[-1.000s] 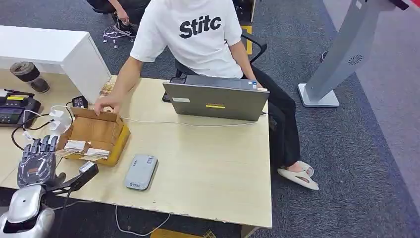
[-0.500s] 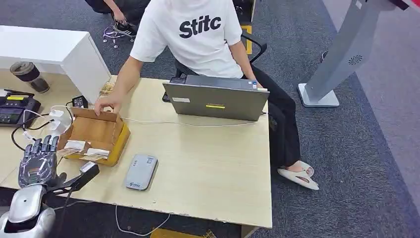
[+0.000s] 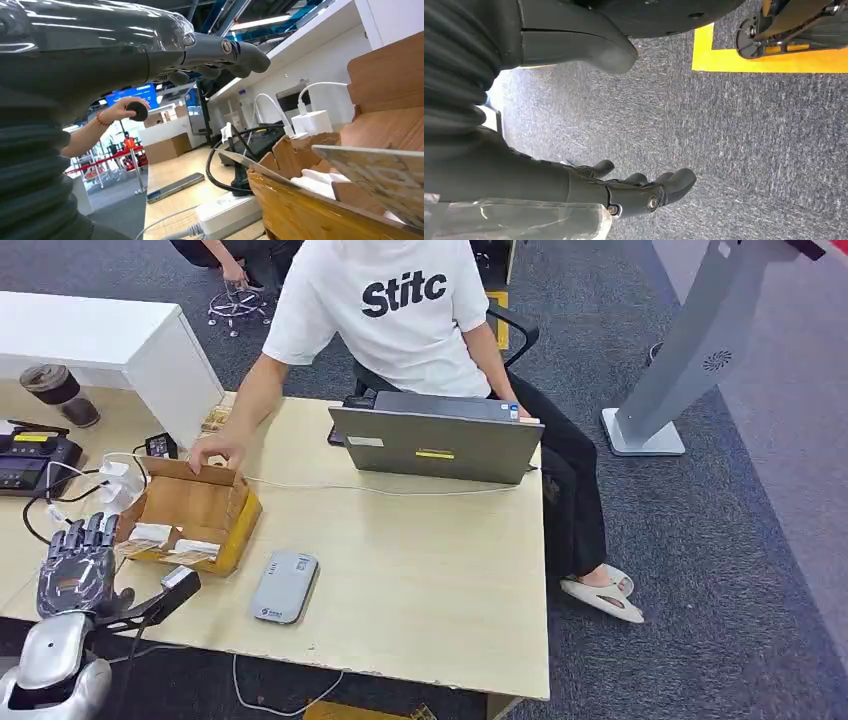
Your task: Pass the card to the sensor for recognition and then transmit it.
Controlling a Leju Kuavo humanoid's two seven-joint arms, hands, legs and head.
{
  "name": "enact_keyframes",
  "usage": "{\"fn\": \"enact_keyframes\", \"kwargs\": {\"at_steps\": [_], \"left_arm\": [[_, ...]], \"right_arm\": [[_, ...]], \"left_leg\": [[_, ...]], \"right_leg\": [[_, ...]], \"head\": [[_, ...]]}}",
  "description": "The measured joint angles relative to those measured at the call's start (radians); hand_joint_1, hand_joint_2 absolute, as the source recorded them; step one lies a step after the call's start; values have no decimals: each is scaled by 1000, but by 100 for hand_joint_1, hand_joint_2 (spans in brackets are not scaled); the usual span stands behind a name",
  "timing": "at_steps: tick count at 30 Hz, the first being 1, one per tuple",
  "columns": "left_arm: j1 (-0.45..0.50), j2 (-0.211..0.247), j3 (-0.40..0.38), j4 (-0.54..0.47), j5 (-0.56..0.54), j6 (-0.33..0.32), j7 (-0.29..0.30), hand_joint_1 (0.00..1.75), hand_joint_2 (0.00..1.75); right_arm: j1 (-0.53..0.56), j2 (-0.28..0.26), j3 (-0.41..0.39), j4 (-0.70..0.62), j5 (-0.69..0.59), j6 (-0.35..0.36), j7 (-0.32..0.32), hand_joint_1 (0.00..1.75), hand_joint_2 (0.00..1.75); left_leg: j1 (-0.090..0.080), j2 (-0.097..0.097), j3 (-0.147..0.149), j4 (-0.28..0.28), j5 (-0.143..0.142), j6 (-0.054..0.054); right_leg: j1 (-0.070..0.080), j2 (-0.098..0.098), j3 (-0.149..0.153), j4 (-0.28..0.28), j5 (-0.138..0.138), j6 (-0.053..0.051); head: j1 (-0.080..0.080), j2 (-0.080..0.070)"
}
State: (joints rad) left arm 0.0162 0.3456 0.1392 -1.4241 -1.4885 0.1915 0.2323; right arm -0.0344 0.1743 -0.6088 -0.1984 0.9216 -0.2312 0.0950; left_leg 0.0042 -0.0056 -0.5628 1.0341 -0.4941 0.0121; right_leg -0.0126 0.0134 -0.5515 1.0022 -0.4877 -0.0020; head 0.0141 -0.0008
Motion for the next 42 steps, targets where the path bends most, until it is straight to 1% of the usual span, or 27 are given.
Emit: {"fn": "enact_keyframes", "kwargs": {"at_steps": [1, 2, 3, 4, 5, 8, 11, 17, 26, 32, 38, 42], "left_arm": [[0, 0, 0, 0, 0, 0, 0, 0, 175], [-1, 0, -1, 0, 3, 1, -15, 0, 175], [-8, 0, -11, 2, 10, 5, -60, 0, 175], [-28, -1, -25, 15, 8, 12, -91, 0, 175], [-60, -2, -47, 43, 3, 22, -100, 0, 175], [-113, -3, -105, 97, -1, 37, -93, 0, 175], [-141, -4, -127, 127, 2, 46, -90, 0, 175], [-153, -2, -156, 150, 29, 70, -100, 0, 175], [-157, -2, -177, 158, 45, 79, -109, 0, 175], [-159, -2, -182, 158, 172, 66, -182, 0, 175], [-158, -2, -191, 151, 188, 64, -192, 0, 175], [-149, -2, -212, 114, 188, 66, -200, 0, 175]], "right_arm": [[0, 0, 0, 0, 0, 0, 0, 0, 175], [0, 0, 0, 0, 2, 0, 0, 0, 175], [0, 0, 0, 0, 12, 0, 0, 0, 175], [0, 0, 0, 0, 19, 1, 0, 0, 175], [-1, 0, 0, 0, 20, 3, 0, 0, 175], [-6, 0, 0, 0, 21, 7, 0, 0, 175], [-4, 0, 0, 0, 21, 9, 0, 0, 175], [-5, 0, 0, 0, 35, 14, 0, 0, 175], [-4, 0, 0, 0, 36, 14, 0, 0, 175], [-5, 0, -6, 0, 49, 15, -3, 0, 175], [-5, 0, -16, 0, 51, 15, -5, 0, 175], [-5, 0, -19, 0, 52, 15, -6, 0, 175]], "left_leg": [[0, 0, 0, 0, 0, 0], [0, 0, 0, 0, 0, 0], [0, 0, 0, 0, 0, 0], [0, -2, 0, 0, 0, 0], [0, -6, -1, 0, 1, 1], [0, -5, -1, 0, 2, -1], [0, -1, -1, 0, 2, -1], [0, -1, -2, 0, 2, -1], [0, 0, -2, 0, 2, -1], [0, 0, -2, 0, 2, -1], [0, 0, -2, 0, 2, -1], [0, -1, -2, 0, 2, -1]], "right_leg": [[0, 0, 0, 0, 0, 0], [0, 0, 0, 0, 0, 0], [0, 0, -3, 0, 0, 0], [0, -2, -3, 0, 0, 0], [0, -5, -2, 0, 0, 0], [0, -4, 0, 0, 2, 0], [0, 0, -2, 0, 3, 0], [0, 0, -2, 0, 2, 1], [0, 0, -2, 0, 2, 1], [0, 0, -2, 0, 2, 1], [0, 0, -2, 0, 2, 1], [0, 0, -2, 0, 2, 1]], "head": [[0, 0], [0, 0], [-1, 0], [0, 0], [0, 0], [0, 0], [0, 0], [1, 0], [1, 0], [1, 0], [0, 0], [1, 0]]}}
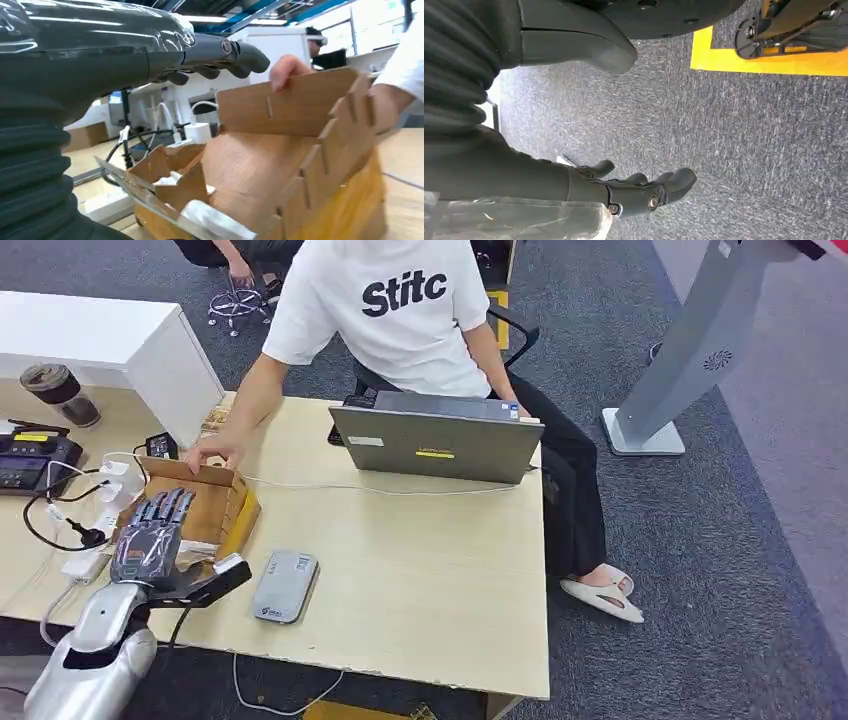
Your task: Pass the card to the sensor for recognition and then transmit it.
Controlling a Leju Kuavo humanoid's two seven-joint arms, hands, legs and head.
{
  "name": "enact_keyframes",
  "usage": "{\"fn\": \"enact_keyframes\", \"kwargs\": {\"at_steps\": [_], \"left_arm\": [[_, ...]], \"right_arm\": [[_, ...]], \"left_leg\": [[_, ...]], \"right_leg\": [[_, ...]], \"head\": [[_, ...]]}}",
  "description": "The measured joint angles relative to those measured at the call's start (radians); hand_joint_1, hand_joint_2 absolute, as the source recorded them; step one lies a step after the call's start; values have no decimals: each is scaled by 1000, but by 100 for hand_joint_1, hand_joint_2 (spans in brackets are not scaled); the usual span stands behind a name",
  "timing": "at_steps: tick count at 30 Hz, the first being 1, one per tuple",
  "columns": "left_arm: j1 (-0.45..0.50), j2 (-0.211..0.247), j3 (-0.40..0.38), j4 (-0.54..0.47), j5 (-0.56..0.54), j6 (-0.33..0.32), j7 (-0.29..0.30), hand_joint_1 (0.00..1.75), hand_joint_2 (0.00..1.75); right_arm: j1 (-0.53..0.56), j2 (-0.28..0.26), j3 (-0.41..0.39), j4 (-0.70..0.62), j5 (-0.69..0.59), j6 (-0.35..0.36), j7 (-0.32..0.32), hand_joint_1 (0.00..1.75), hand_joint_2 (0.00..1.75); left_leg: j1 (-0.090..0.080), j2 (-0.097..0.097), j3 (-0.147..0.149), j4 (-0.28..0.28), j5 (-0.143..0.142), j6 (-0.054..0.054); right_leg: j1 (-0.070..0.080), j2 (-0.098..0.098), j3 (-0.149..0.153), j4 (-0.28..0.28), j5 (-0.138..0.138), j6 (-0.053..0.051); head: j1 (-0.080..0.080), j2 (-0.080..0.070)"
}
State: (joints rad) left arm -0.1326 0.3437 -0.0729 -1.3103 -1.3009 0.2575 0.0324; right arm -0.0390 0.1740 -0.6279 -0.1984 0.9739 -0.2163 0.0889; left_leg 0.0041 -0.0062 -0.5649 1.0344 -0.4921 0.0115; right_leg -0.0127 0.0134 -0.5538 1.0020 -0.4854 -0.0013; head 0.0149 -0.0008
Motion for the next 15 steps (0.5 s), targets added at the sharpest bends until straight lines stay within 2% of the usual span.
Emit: {"fn": "enact_keyframes", "kwargs": {"at_steps": [9, 12, 15], "left_arm": [[10, -1, -41, -70, -6, -4, 4, 0, 175], [11, 11, -53, -84, -1, -60, 22, 0, 175], [10, 38, -58, -99, 14, -83, 27, 0, 175]], "right_arm": [[0, 0, -6, 0, 0, 2, -6, 0, 175], [0, 0, -10, 0, 1, 2, -8, 0, 175], [0, 0, -18, 0, 2, 2, -9, 0, 175]], "left_leg": [[0, 0, 0, 0, 0, 0], [0, 0, 0, 0, 0, 0], [0, 0, 0, 0, 0, 0]], "right_leg": [[0, 0, 0, 0, 0, 0], [0, 0, 0, 0, 0, 0], [0, 0, 0, 0, 0, 0]], "head": [[0, 0], [0, 0], [0, 0]]}}
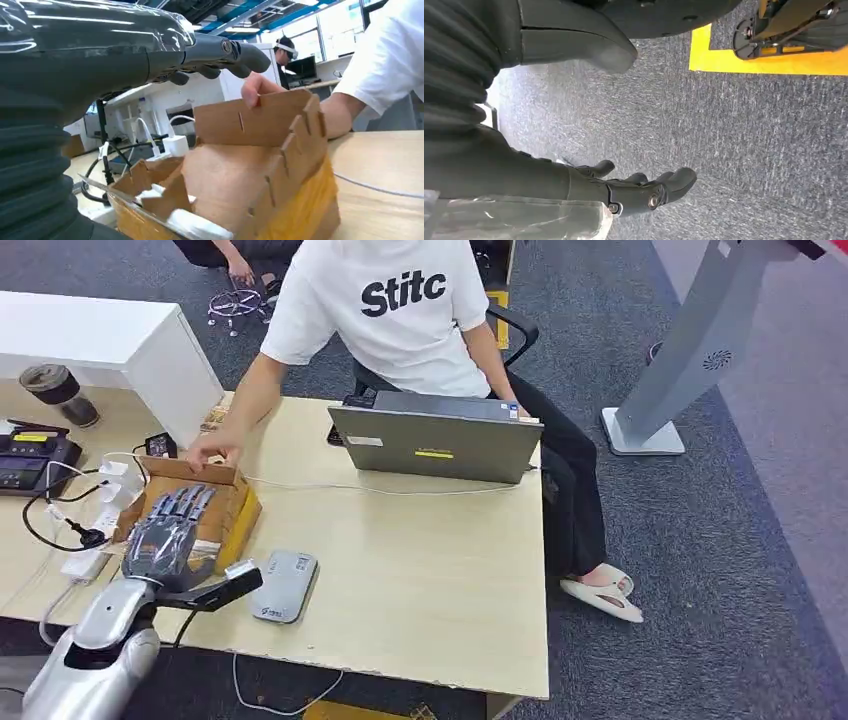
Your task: Pass the card to the sensor for recognition and then transmit it.
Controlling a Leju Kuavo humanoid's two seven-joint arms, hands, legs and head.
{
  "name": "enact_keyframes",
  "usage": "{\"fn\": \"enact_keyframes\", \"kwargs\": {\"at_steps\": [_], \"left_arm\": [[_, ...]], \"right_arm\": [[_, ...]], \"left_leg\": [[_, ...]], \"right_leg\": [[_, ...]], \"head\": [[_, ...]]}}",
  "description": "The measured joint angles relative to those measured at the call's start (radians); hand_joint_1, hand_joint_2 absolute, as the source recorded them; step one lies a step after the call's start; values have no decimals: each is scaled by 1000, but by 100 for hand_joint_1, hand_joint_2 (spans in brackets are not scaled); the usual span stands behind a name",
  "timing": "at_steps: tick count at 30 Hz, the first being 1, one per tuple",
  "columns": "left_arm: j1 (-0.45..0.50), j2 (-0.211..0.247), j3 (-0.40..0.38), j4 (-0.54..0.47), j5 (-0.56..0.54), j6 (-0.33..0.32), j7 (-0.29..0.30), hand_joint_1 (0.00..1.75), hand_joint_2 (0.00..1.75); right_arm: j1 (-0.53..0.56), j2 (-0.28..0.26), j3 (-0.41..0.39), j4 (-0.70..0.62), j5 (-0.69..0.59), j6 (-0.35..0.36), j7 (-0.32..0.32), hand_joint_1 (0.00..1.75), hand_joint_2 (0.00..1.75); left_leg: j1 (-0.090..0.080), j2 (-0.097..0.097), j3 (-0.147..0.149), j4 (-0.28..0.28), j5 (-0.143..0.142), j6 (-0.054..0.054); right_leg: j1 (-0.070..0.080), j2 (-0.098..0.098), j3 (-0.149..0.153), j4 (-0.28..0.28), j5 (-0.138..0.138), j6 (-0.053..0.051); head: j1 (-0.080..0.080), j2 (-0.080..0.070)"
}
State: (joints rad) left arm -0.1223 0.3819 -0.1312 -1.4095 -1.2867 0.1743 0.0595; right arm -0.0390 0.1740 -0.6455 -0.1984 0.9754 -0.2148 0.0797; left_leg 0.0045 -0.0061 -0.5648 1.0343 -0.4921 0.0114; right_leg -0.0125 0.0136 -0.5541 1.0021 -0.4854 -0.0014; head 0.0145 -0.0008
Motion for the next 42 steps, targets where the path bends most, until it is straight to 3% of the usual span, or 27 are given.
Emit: {"fn": "enact_keyframes", "kwargs": {"at_steps": [7, 13, 30, 31, 33, 37, 42], "left_arm": [[0, 29, -5, -10, 0, -21, 6, 0, 175], [0, 63, -8, -9, -1, -94, 27, 0, 175], [12, 95, -8, -9, 2, -107, 37, 0, 175], [11, 95, -8, -9, 2, -108, 38, 14, 175], [11, 95, -8, -5, 1, -106, 39, 148, 175], [11, 90, -8, 5, -5, -95, 36, 175, 175], [12, 79, -8, 16, -8, -83, 33, 175, 175]], "right_arm": [[0, 0, -6, 0, 0, 2, 0, 0, 175], [0, 0, -13, 0, 0, 3, 0, 0, 175], [0, 0, -24, 0, 18, 4, 1, 0, 175], [0, 0, -25, 0, 18, 4, 0, 0, 175], [-1, 0, -27, 0, 19, 4, 0, 0, 175], [-1, 0, -31, 0, 34, 3, 0, 0, 175], [-1, 0, -31, 0, 34, 3, 0, 0, 175]], "left_leg": [[0, 0, 0, 0, 0, 0], [0, 0, 0, 0, 0, 0], [0, 0, -1, 0, 0, 0], [0, 0, -1, 0, 0, 0], [0, 0, 0, 0, 0, 0], [0, 0, 0, 0, 0, 0], [0, 0, -1, 0, 0, 0]], "right_leg": [[0, 0, 0, 0, 0, 0], [0, 0, 0, 0, 0, 0], [0, 0, 0, 0, 0, 0], [0, 0, 0, 0, 0, 0], [0, 0, 0, 0, 0, 0], [0, 0, 0, 0, 0, 0], [0, 0, 0, 0, 0, 0]], "head": [[0, 0], [0, 0], [0, 0], [0, 0], [0, 0], [0, 0], [0, 0]]}}
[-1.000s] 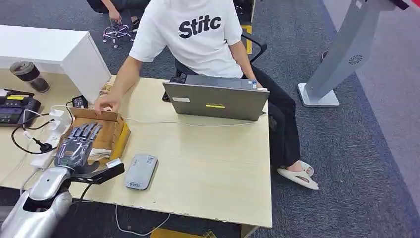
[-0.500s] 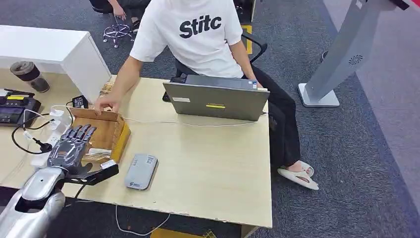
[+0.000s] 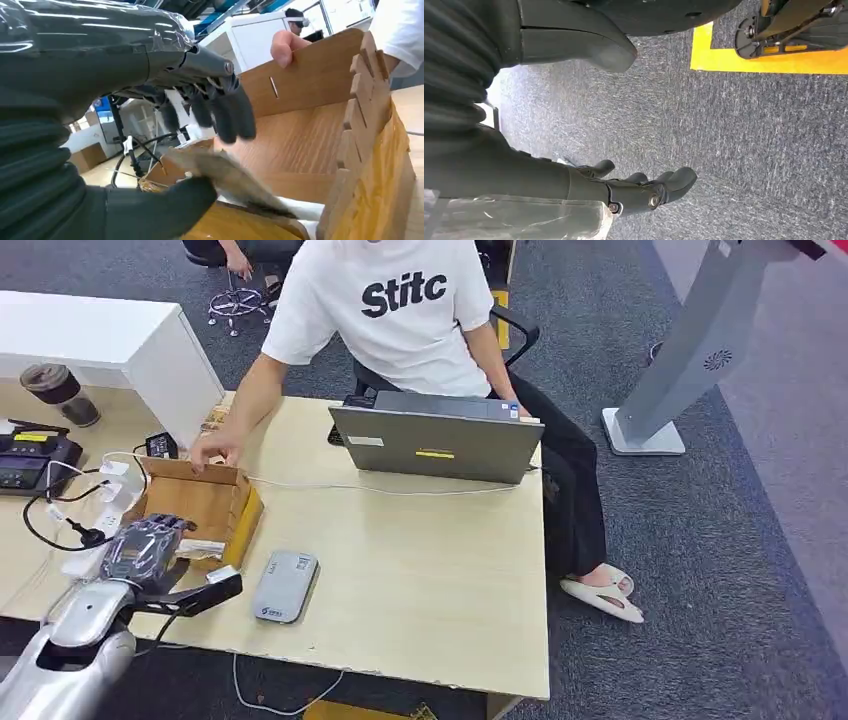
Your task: Pass the card to the sensor for recognition and then transmit it.
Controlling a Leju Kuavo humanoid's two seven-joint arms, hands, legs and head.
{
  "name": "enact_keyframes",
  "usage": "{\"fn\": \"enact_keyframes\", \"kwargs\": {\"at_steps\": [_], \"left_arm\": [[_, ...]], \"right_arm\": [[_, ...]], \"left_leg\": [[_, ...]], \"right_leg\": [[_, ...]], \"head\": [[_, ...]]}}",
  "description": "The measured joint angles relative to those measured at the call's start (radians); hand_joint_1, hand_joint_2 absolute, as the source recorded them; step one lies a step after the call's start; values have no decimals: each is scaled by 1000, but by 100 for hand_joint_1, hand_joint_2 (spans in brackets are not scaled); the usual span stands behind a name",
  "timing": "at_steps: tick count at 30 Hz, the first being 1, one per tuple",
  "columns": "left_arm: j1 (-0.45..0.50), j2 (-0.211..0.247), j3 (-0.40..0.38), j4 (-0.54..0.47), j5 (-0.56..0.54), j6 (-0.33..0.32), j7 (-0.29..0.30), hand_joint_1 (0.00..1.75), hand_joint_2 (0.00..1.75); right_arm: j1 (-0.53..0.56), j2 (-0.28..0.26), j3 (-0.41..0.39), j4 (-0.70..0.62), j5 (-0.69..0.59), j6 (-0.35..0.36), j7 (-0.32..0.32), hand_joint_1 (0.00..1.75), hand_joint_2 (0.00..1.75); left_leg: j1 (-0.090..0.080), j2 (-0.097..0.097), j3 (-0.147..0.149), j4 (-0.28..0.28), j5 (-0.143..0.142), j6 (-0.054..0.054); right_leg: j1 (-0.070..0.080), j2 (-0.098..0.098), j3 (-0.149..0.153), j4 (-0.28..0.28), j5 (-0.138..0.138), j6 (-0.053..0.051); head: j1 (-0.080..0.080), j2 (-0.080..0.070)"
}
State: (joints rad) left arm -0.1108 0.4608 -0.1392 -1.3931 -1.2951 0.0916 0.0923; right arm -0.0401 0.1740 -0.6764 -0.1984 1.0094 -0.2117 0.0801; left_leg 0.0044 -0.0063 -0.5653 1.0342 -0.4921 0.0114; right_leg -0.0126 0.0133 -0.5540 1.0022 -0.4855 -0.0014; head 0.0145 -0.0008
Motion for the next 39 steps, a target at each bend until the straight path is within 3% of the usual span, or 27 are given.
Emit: {"fn": "enact_keyframes", "kwargs": {"at_steps": [27, 39], "left_arm": [[22, -10, 0, 3, -15, 16, 24, 175, 175], [21, -55, 33, 2, -63, 213, 42, 175, 175]], "right_arm": [[0, 0, -1, 0, 5, 1, 0, 0, 175], [0, 0, -8, 0, 37, 7, 2, 0, 175]], "left_leg": [[0, 0, 0, 0, 0, 0], [0, 0, 0, 0, 0, 0]], "right_leg": [[0, 0, 0, 0, 0, 0], [0, 0, 0, 0, 0, 0]], "head": [[0, 0], [0, 0]]}}
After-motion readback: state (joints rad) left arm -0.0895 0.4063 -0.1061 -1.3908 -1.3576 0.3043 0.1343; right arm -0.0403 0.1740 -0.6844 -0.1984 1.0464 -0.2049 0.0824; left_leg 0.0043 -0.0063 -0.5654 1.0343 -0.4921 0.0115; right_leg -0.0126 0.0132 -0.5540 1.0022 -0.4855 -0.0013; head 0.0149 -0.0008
